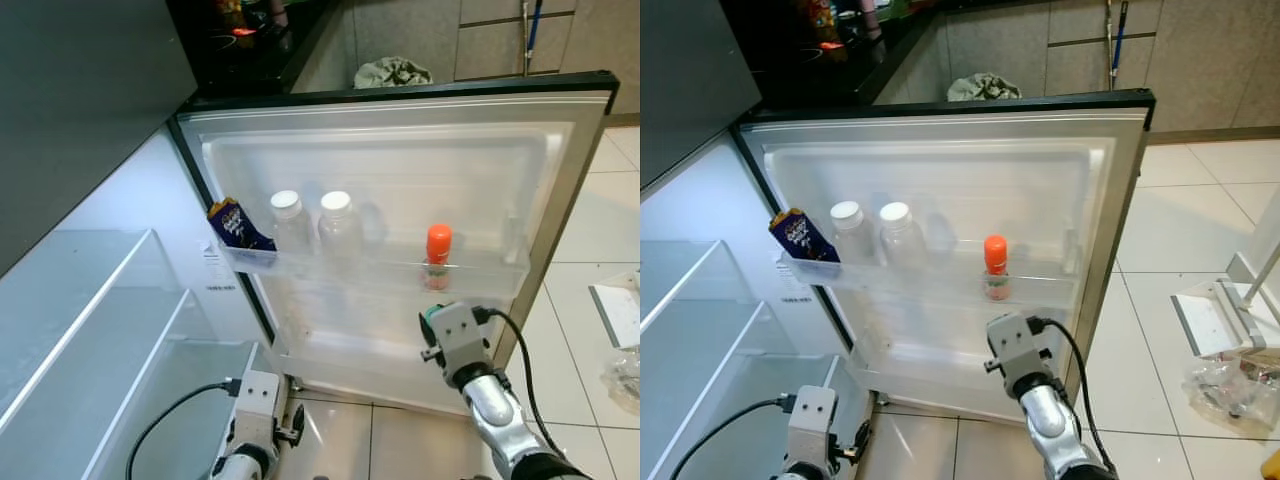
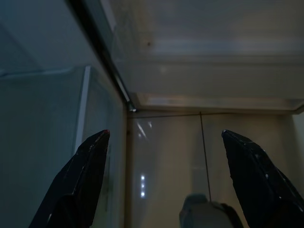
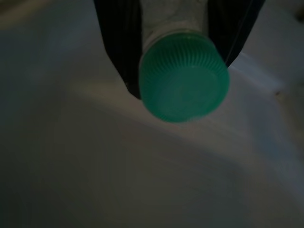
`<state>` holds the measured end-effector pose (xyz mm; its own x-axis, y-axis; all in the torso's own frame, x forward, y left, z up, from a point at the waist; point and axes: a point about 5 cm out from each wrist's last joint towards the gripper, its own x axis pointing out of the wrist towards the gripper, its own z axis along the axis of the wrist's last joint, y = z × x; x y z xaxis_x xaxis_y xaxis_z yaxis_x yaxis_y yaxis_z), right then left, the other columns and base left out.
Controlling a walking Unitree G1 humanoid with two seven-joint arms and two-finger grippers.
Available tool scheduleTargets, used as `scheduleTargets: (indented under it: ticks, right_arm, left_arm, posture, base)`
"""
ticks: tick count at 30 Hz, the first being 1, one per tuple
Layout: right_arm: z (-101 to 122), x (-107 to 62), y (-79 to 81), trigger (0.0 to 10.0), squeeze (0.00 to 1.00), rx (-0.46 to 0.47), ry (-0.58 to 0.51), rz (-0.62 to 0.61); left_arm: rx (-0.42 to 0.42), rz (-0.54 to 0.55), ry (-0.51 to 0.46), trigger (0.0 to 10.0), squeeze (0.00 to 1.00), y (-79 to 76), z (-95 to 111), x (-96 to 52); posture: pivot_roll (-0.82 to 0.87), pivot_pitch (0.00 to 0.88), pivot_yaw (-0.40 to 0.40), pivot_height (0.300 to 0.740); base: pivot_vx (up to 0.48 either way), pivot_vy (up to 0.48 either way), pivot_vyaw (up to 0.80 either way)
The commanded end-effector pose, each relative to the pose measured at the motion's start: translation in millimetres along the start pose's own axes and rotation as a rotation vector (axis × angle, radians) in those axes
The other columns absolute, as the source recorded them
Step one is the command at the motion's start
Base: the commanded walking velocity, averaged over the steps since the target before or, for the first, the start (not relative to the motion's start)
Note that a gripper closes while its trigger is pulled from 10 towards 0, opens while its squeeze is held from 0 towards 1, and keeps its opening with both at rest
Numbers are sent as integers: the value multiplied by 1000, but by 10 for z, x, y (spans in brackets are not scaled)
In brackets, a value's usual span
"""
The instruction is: Restocking fridge
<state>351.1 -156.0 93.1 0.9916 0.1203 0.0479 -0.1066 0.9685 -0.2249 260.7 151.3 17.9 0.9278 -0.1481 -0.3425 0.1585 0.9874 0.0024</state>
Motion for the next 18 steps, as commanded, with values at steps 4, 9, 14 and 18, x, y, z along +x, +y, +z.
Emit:
scheduleTargets:
  ticks: [4, 9, 14, 18]
  right_arm:
    - [-174, -17, -30, 10000, 0, 136, 161, -53]
    - [-190, -10, -21, 10000, 0, 157, 187, -58]
    - [-196, -3, -46, 10000, 0, 128, 205, -78]
    - [-206, 1, -54, 10000, 0, 141, 224, -79]
  left_arm:
    - [-6, 35, 41, 10000, 0, 110, -81, -89]
    - [-4, 32, 45, 10000, 0, 105, -71, -103]
    - [-2, 29, 44, 10000, 0, 103, -51, -101]
    - [-2, 26, 45, 10000, 0, 96, -40, -105]
  posture:
    - [144, 238, 121, 621]
    - [145, 239, 124, 621]
    - [147, 237, 128, 621]
    - [147, 237, 128, 621]
  base:
    - [0, 0, 0]
    - [0, 0, 0]
    - [0, 0, 0]
    - [0, 0, 0]
